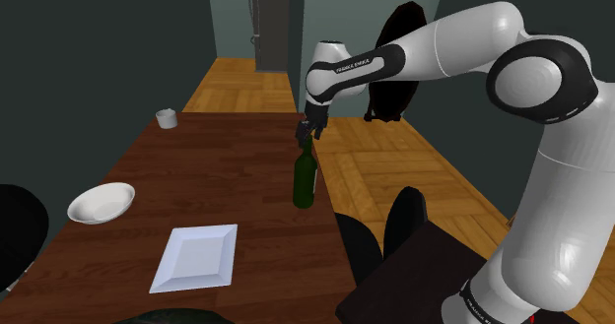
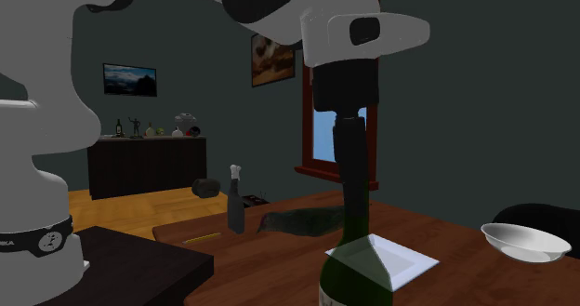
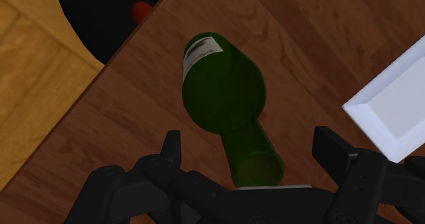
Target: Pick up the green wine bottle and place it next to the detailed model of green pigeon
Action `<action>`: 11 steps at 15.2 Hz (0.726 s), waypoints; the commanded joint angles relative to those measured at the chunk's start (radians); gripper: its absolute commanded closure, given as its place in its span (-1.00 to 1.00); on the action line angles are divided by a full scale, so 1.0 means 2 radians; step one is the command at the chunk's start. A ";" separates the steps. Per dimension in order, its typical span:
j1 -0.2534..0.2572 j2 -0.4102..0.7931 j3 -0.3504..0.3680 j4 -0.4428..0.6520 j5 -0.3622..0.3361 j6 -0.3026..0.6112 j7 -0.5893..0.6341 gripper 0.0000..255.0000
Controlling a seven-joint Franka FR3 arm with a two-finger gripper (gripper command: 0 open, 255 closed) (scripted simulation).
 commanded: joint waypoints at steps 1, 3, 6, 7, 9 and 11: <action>0.000 0.004 0.000 -0.005 0.000 0.009 -0.001 -1.00; 0.000 0.004 0.000 -0.004 0.000 0.009 -0.001 -1.00; 0.000 0.004 0.000 -0.004 0.000 0.009 -0.001 -1.00; 0.000 0.004 0.000 -0.004 0.000 0.009 -0.001 -1.00; 0.000 0.004 0.000 -0.004 0.000 0.009 -0.001 1.00; 0.000 0.004 0.000 -0.004 0.000 0.009 -0.001 1.00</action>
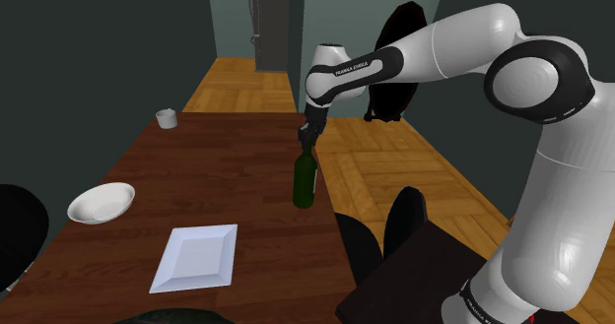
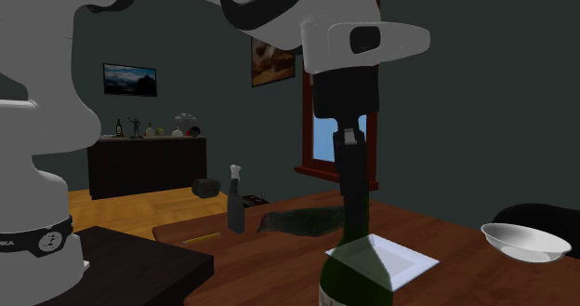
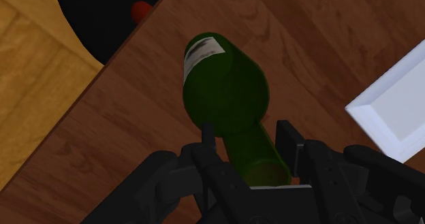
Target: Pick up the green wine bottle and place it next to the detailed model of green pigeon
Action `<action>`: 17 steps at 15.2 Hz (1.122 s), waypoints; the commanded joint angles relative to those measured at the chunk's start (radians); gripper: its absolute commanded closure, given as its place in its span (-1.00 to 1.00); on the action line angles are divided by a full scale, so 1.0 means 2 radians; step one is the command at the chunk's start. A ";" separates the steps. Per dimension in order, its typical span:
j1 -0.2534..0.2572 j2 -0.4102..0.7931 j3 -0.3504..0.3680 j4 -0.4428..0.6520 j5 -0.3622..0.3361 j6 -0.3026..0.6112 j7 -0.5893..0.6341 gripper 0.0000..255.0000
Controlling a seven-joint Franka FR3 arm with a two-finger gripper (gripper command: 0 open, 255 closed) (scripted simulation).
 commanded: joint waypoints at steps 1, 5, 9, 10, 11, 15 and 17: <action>0.000 0.000 0.000 0.000 0.000 0.000 0.000 1.00; 0.000 0.000 0.000 0.000 0.000 0.000 0.000 1.00; 0.000 -0.005 0.000 0.007 0.000 -0.012 0.001 1.00; 0.000 -0.007 0.000 0.011 -0.001 -0.018 0.001 1.00; 0.000 -0.009 0.000 0.015 -0.001 -0.024 0.002 1.00; 0.000 -0.017 0.000 0.031 -0.002 -0.048 0.004 1.00; 0.000 -0.021 -0.001 0.040 -0.002 -0.061 0.005 1.00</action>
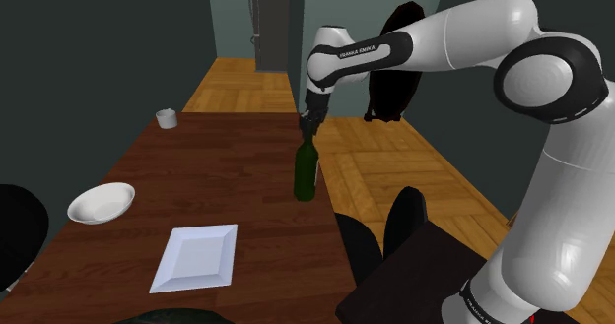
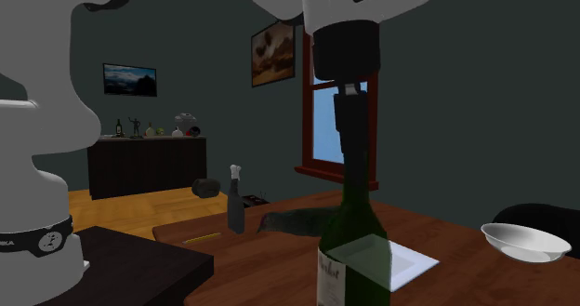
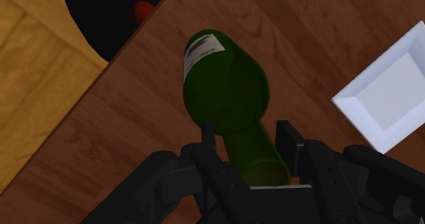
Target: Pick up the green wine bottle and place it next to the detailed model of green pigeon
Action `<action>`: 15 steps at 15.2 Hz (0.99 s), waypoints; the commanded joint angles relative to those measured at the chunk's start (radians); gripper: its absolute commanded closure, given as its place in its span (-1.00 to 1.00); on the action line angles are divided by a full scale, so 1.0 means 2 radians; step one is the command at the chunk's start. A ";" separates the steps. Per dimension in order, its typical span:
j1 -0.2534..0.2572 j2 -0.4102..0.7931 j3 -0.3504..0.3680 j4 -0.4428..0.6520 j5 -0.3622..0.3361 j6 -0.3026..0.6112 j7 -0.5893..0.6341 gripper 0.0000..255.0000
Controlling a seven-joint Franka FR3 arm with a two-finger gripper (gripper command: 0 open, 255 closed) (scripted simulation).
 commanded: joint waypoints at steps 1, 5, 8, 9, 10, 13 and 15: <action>0.000 -0.004 0.000 0.010 0.000 -0.014 0.000 1.00; -0.001 -0.009 0.000 0.030 -0.001 -0.039 0.002 1.00; -0.001 -0.012 -0.001 0.047 -0.002 -0.058 0.004 1.00; -0.001 -0.012 -0.001 0.052 -0.002 -0.064 0.004 1.00; -0.001 -0.013 -0.001 0.058 -0.002 -0.071 0.005 1.00; -0.001 -0.014 -0.001 0.077 -0.002 -0.091 0.006 1.00; -0.001 -0.014 -0.001 0.090 -0.003 -0.104 0.007 1.00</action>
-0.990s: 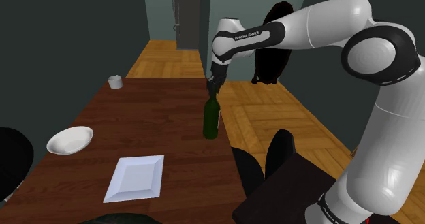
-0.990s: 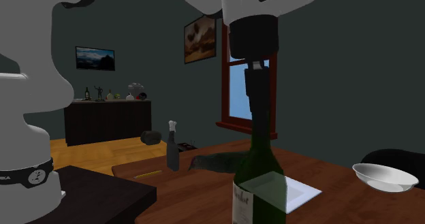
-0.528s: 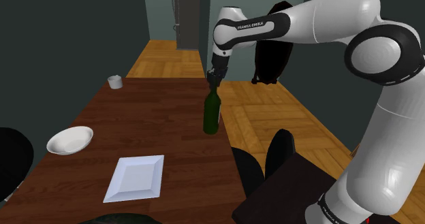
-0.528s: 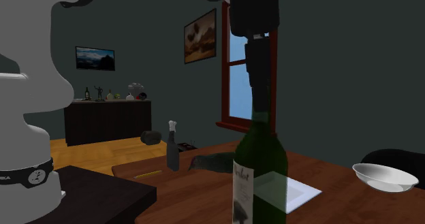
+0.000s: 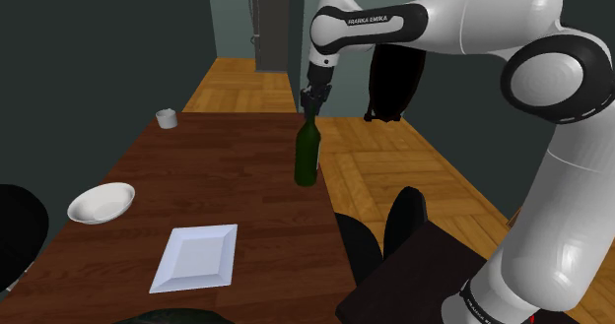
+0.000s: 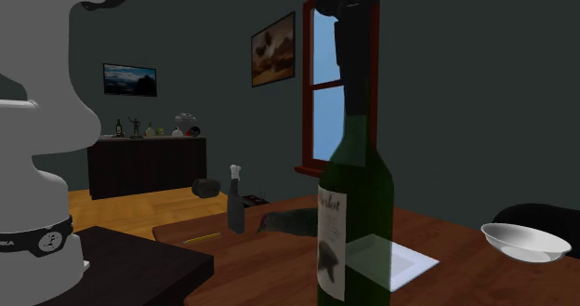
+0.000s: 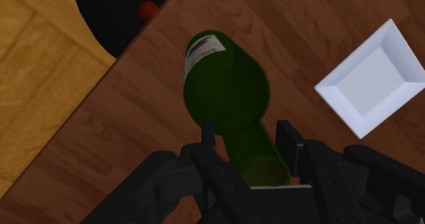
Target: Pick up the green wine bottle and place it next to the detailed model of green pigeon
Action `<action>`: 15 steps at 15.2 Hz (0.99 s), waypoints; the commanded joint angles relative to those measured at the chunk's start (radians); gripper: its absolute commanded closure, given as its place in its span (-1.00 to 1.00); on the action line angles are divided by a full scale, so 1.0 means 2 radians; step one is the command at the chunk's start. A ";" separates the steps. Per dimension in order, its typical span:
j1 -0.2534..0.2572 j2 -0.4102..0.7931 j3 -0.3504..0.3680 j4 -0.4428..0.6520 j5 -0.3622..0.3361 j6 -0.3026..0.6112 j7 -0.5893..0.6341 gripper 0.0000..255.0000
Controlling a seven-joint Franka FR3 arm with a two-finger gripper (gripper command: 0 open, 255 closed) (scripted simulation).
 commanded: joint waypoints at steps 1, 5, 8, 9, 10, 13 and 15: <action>0.000 0.000 0.000 0.014 0.000 -0.015 0.002 1.00; 0.000 0.001 0.000 0.044 -0.001 -0.042 0.004 1.00; 0.000 0.004 0.000 0.067 -0.001 -0.063 0.005 1.00; 0.006 -0.008 0.004 0.051 -0.002 -0.058 0.014 1.00; 0.012 -0.019 0.008 0.036 -0.003 -0.053 0.024 1.00; 0.028 -0.050 0.020 -0.004 -0.006 -0.042 0.053 1.00; 0.039 -0.068 0.030 -0.027 -0.007 -0.035 0.073 1.00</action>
